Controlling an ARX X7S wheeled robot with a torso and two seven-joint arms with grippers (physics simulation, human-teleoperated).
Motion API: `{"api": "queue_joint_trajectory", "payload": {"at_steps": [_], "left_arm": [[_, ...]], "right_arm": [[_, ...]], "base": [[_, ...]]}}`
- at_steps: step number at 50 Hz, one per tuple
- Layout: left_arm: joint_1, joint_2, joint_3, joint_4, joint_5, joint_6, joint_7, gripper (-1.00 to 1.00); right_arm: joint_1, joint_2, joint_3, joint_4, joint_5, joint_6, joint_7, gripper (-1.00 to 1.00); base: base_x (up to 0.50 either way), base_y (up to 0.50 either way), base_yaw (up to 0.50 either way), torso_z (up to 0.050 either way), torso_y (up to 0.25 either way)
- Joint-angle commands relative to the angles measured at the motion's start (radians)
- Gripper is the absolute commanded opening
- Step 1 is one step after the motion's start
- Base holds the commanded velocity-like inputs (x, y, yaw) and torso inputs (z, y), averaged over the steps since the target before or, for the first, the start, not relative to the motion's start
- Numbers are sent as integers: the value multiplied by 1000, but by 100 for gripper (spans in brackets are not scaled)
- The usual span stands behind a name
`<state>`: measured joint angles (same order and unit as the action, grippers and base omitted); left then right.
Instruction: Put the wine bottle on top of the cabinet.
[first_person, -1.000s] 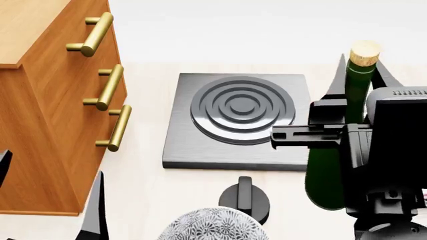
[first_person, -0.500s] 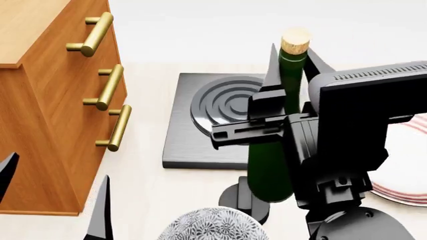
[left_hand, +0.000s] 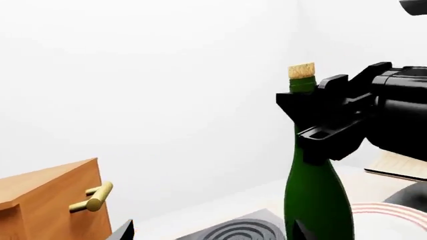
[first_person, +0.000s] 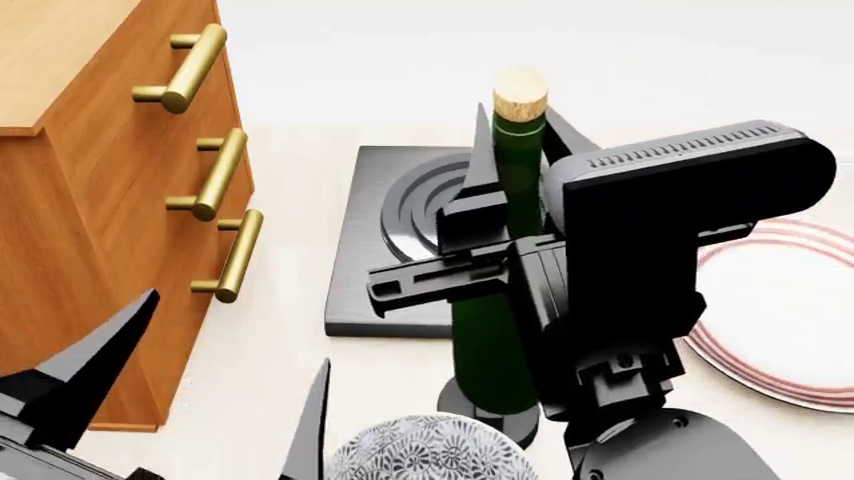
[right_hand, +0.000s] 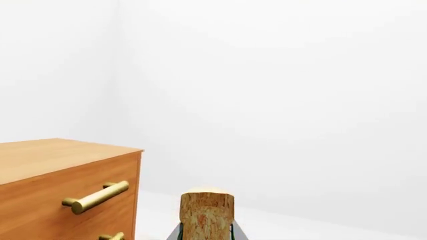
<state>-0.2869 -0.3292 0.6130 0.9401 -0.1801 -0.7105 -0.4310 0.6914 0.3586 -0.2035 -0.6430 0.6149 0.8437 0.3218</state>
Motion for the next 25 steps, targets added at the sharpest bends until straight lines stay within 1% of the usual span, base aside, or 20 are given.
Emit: {"api": "queue_joint_trajectory", "payload": {"at_steps": [1, 8, 14, 19, 21, 25], "left_arm": [[-47, 39, 45, -137, 20, 60, 65, 100], [-26, 57, 74, -277, 27, 167, 78, 100], [-23, 71, 92, -341, 27, 210, 87, 100], [-37, 99, 119, -388, 24, 229, 100, 100], [-29, 115, 106, -414, -4, 260, 108, 100], [-26, 133, 112, -467, -11, 305, 116, 100]], "right_arm": [[16, -21, 16, -16, -33, 8, -21, -100], [47, -25, 10, -19, -22, 28, -15, -100], [56, -26, 7, -19, -18, 30, -14, -100], [61, -27, 9, -18, -13, 29, -12, -100], [63, -27, 9, -19, -10, 31, -11, -100], [65, -25, 4, -14, -12, 28, -13, -100]], "base": [[0, 0, 0, 0, 0], [0, 0, 0, 0, 0], [0, 0, 0, 3, 2], [0, 0, 0, 0, 0], [0, 0, 0, 0, 0], [0, 0, 0, 0, 0]]}}
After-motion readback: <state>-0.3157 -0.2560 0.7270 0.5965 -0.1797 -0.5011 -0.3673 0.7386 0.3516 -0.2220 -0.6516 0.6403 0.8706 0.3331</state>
